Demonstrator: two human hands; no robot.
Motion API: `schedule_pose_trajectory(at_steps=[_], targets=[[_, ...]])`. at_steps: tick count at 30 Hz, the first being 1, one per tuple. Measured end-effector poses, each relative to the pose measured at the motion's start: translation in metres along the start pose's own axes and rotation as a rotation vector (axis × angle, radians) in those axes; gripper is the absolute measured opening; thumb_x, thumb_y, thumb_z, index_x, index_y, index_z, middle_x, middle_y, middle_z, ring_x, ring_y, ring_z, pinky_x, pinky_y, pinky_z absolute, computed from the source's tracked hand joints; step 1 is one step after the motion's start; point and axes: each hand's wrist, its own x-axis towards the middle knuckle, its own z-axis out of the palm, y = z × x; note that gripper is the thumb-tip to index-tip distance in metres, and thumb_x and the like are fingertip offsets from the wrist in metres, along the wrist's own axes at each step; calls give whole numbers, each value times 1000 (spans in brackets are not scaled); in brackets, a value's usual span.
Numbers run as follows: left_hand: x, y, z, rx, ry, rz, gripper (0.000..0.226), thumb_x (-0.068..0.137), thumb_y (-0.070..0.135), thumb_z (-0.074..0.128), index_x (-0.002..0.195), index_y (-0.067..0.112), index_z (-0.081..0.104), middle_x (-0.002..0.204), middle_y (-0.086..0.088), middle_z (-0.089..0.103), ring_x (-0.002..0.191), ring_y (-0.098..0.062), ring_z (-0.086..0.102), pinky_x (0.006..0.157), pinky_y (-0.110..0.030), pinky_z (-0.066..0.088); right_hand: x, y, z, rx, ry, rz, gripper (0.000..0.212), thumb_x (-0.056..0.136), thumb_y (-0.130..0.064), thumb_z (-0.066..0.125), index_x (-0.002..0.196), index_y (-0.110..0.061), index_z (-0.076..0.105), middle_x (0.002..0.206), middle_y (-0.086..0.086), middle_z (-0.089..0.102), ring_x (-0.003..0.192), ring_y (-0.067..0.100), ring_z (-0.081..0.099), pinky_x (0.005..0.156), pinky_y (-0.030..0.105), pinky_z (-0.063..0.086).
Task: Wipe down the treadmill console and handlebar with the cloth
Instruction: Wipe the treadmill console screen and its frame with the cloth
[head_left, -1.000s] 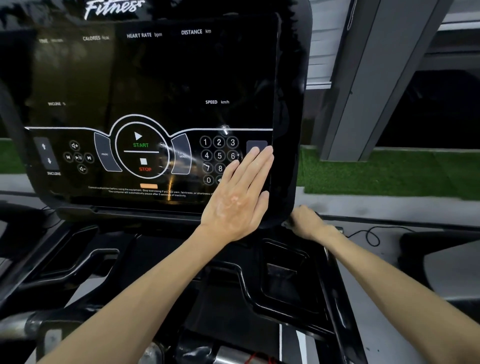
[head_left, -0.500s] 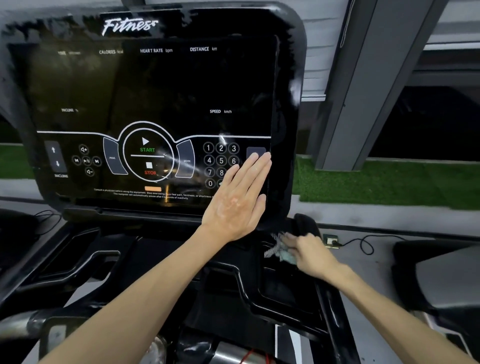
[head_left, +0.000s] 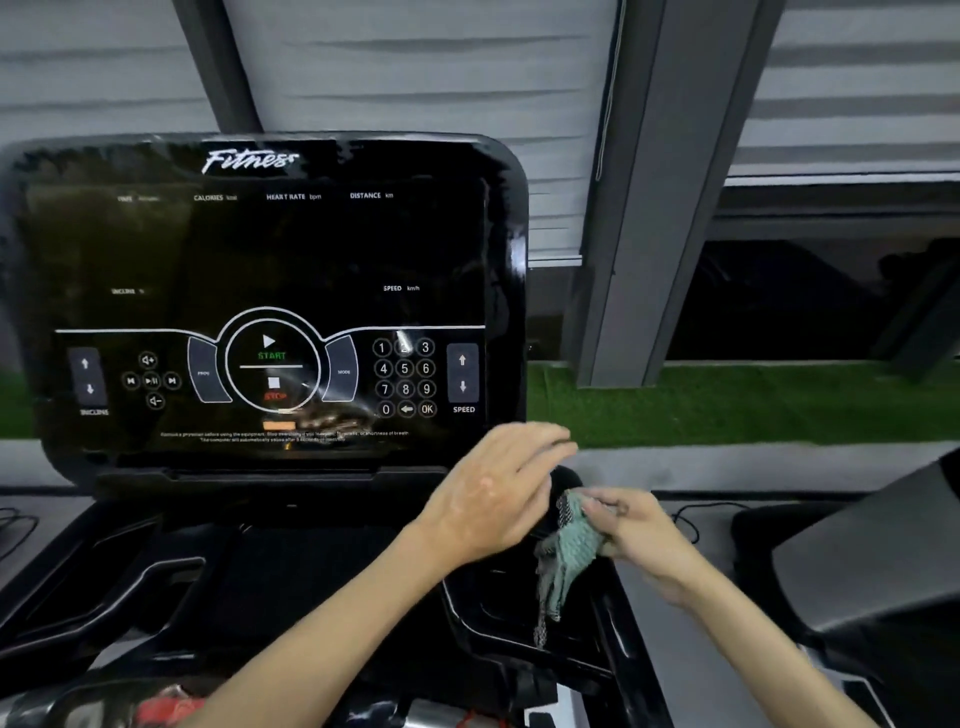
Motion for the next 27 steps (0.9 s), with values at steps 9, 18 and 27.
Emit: schedule_pose_trajectory(at_steps=[9,18,27], targets=[[-7,26,24,-650,-404,-622,70,77,51,73,138,33,45,122,13,61,107,-2,59,98,-32,47,-31,-31,-9,570,7,-22,23,89,-12,46,103,3,57,115,23,67,108,35,64,92,50,52],[-8,36,25,-749,-294,-900,17,88,50,56,101,40,62,95,11,68,95,-7,62,87,-30,51,-27,-19,-6,641,202,157,20,102,-11,39,99,-4,58,87,20,71,77,31,71,63,43,58],[2,45,15,-1022,-129,-1339,28,95,21,49,83,5,67,78,-3,68,76,-17,65,73,-38,57,-36,6,3,342,109,277,45,94,-51,47,121,-18,62,112,8,71,106,28,66,84,42,51]])
